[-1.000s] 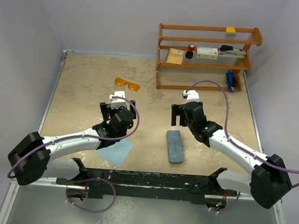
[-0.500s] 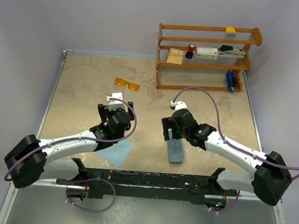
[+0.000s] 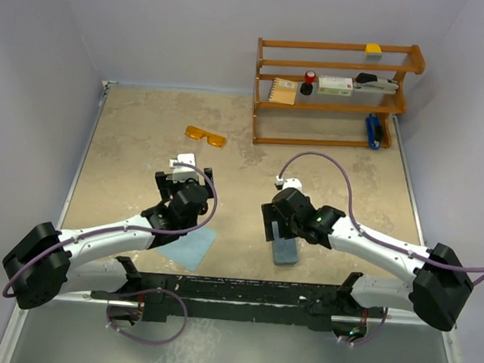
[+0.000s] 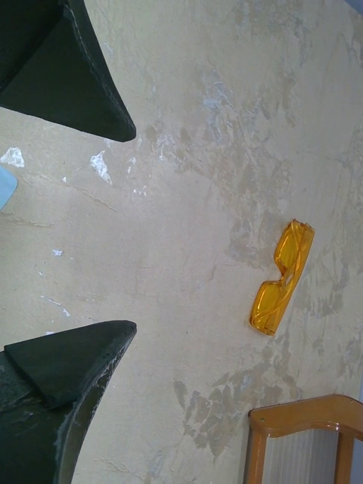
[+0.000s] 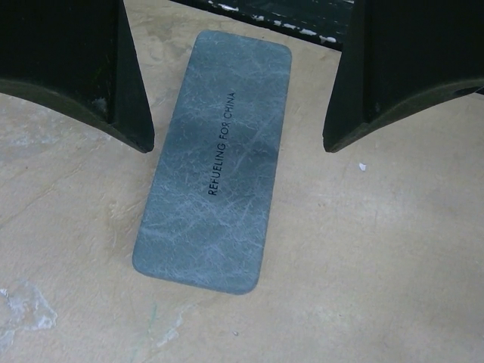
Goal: Organize the sunglasses
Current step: Pick up the sunglasses case from the center of the board.
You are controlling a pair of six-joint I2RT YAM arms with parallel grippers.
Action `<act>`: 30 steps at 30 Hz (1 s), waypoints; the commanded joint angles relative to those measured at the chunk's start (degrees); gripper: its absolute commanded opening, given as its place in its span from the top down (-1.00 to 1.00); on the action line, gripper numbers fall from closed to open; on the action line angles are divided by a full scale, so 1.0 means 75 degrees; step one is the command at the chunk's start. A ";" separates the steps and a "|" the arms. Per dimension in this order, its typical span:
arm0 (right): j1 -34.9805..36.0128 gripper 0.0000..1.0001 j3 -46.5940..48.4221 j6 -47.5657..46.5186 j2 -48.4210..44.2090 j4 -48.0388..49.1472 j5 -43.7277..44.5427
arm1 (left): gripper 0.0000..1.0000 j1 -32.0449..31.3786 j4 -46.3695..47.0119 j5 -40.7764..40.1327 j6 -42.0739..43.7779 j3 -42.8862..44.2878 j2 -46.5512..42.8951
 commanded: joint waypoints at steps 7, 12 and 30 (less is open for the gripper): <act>0.0078 -0.90 -0.0348 0.0582 0.0508 -0.0043 0.0092 | -1.00 -0.0028 0.0232 -0.0010 -0.0107 -0.0070 -0.0180; 0.0142 -0.90 -0.0426 0.0683 0.0720 0.0108 0.0025 | -1.00 -0.0028 0.0271 0.0025 -0.0073 -0.0096 -0.0233; 0.0189 -0.83 0.0084 0.0514 0.1563 -0.0381 -0.0350 | -0.99 -0.0028 0.0235 0.0090 -0.0107 -0.0093 -0.0237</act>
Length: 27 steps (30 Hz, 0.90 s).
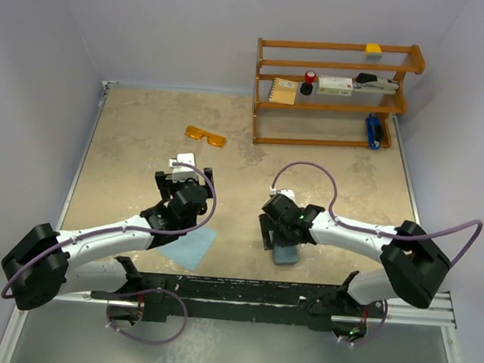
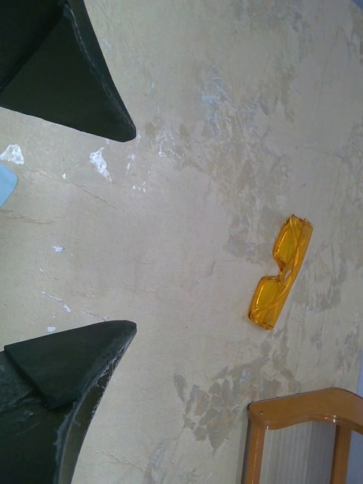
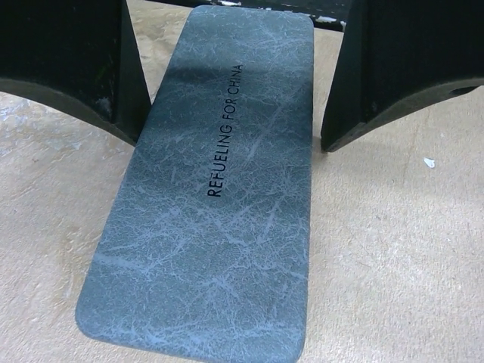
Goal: Organize the sunglasses
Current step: Pick up the sunglasses case from the center of the board.
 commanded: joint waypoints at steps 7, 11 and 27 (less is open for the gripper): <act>0.0167 -0.76 0.0416 -0.0009 0.0264 -0.0571 -0.0200 | -1.00 -0.0028 0.0238 0.0061 -0.0125 -0.0082 -0.0149; 0.0211 -0.75 0.0533 -0.0020 0.0428 -0.0740 -0.0201 | -1.00 -0.0028 0.0226 0.0061 -0.0124 -0.0080 -0.0158; 0.0240 0.99 0.0382 -0.0042 0.0790 -0.0405 -0.0442 | -1.00 -0.0028 0.0273 0.0055 -0.0148 -0.0105 -0.0109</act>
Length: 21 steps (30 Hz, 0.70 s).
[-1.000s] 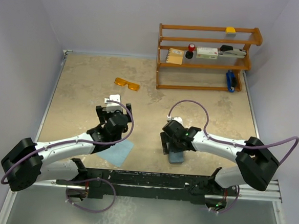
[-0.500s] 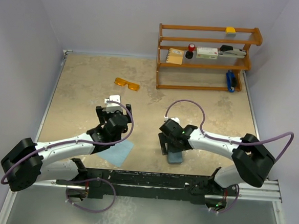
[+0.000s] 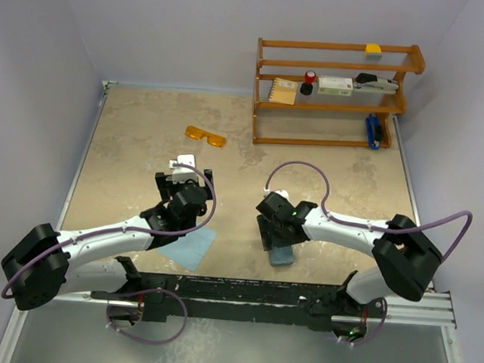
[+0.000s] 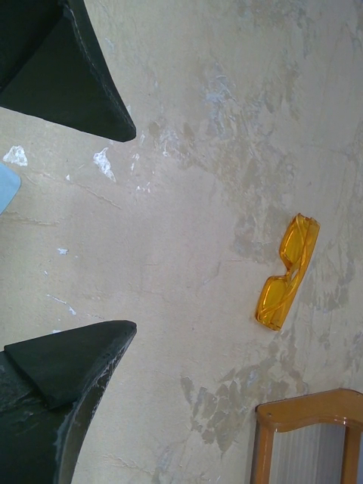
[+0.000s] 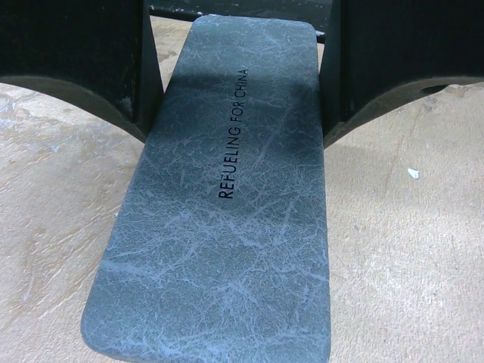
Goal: Organize the sunglasses
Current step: Pick up the sunglasses case from the center of the board.
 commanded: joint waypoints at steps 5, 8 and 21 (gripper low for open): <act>0.0070 1.00 -0.0181 -0.0079 0.0181 0.0313 -0.0268 | -1.00 -0.0028 0.0380 -0.0290 -0.0251 -0.0045 -0.0043; 0.0068 1.00 -0.0118 -0.0181 0.0024 0.0353 -0.0132 | -0.99 -0.0028 0.0667 -0.0599 -0.0363 -0.0197 -0.0105; 0.0082 1.00 0.0648 -0.1533 -0.1689 0.1081 -0.0062 | -0.99 -0.0028 0.0645 -0.0624 -0.0933 -0.0022 -0.0469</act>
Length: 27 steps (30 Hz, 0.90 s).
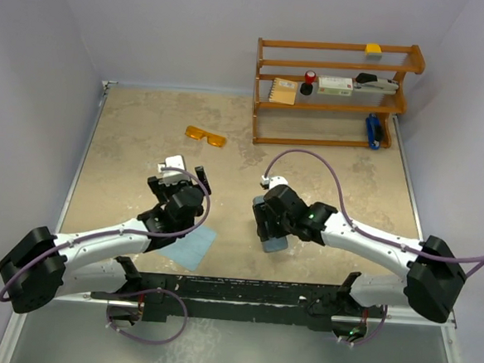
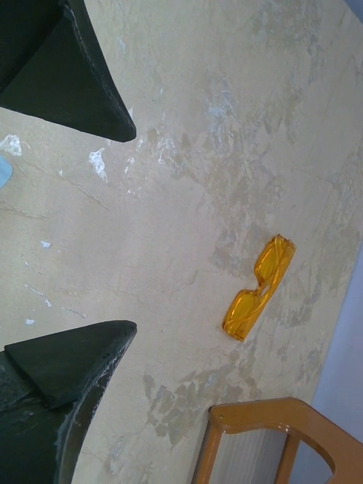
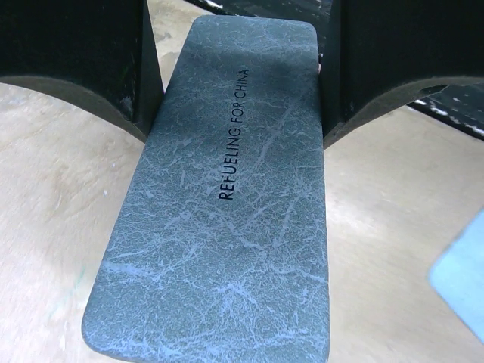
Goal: Organize the sunglasses
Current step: Pick up the sunglasses case from the center of the board, then open the sunglasses case.
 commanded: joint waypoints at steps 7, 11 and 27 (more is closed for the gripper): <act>0.0034 1.00 0.0653 -0.1406 -0.0906 0.1498 -0.0734 | -0.99 -0.0028 0.0972 0.1957 0.0077 0.0048 -0.1023; 0.0027 1.00 0.0818 -0.1780 -0.1211 0.2022 -0.1362 | -0.99 -0.0028 0.1873 0.3505 0.0242 -0.0272 -0.1697; -0.0491 1.00 0.1516 -0.2538 -0.2011 0.2725 -0.4307 | -0.99 -0.0028 0.4230 0.6349 -0.0052 -0.0828 -0.2385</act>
